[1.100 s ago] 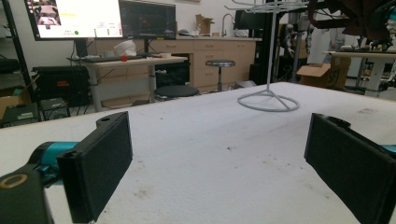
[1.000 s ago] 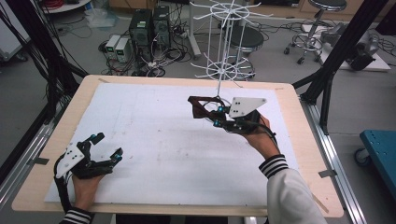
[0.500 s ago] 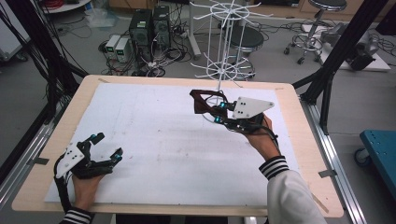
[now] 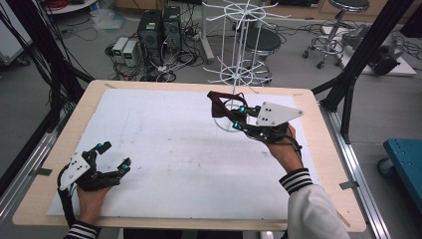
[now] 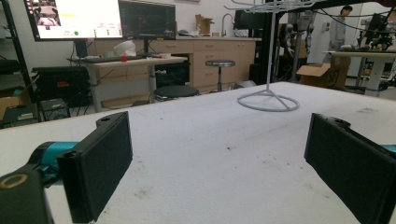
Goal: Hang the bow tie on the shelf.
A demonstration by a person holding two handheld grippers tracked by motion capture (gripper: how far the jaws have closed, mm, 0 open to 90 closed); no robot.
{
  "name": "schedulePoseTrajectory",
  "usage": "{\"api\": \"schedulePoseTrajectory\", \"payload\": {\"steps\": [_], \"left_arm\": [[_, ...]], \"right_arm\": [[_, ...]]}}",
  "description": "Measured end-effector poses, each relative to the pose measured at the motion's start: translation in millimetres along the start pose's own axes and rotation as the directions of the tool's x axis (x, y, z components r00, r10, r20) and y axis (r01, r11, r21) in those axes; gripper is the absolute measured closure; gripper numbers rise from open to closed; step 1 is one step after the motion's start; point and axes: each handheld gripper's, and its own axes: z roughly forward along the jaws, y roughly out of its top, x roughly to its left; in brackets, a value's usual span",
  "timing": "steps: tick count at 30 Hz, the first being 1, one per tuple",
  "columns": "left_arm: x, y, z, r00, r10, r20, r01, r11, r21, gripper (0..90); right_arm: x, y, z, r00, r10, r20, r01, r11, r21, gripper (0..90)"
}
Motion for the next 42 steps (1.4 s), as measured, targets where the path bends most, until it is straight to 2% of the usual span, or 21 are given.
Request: {"api": "schedulePoseTrajectory", "payload": {"steps": [10, 15, 21, 27, 31, 36, 42], "left_arm": [[0.0, 0.0, 0.1, 1.0, -0.002, 0.0, 0.002, 1.0, -0.001, 8.1], [-0.1, -0.2, 0.4, 1.0, -0.005, -0.001, 0.005, 1.0, -0.006, 8.1], [0.1, -0.1, 0.4, 1.0, -0.004, -0.002, 0.004, 1.0, -0.007, 8.1], [0.2, -0.1, 0.4, 1.0, -0.004, -0.003, 0.004, 1.0, -0.005, 8.1], [0.1, -0.1, 0.4, 1.0, -0.003, -0.003, 0.003, 1.0, -0.005, 8.1], [0.2, 0.0, 0.2, 1.0, -0.004, -0.002, 0.004, 1.0, -0.003, 8.1], [0.2, 0.0, 0.2, 1.0, -0.005, -0.002, 0.005, 1.0, -0.004, 8.1]], "right_arm": [[-3.5, 0.4, -5.7, 0.9987, 0.005, 0.051, -0.004, 1.0, -0.022, 75.9], [-8.4, -3.1, -2.2, 0.9981, 0.043, 0.045, -0.042, 0.999, -0.033, 75.8], [-13.2, -6.5, 4.7, 0.9931, 0.086, 0.08, -0.083, 0.996, -0.035, 75.8], [-15.9, -9.1, 10.7, 0.9859, 0.113, 0.123, -0.11, 0.994, -0.025, 75.8], [-17.5, -11.5, 14.4, 0.9803, 0.121, 0.156, -0.122, 0.993, 0.0, 75.8], [-20.9, -16.0, 18.7, 0.9746, 0.152, 0.165, -0.153, 0.988, -0.006, 75.7], [-21.9, -20.6, 25.1, 0.9725, 0.154, 0.175, -0.162, 0.986, 0.033, 75.7]]}}
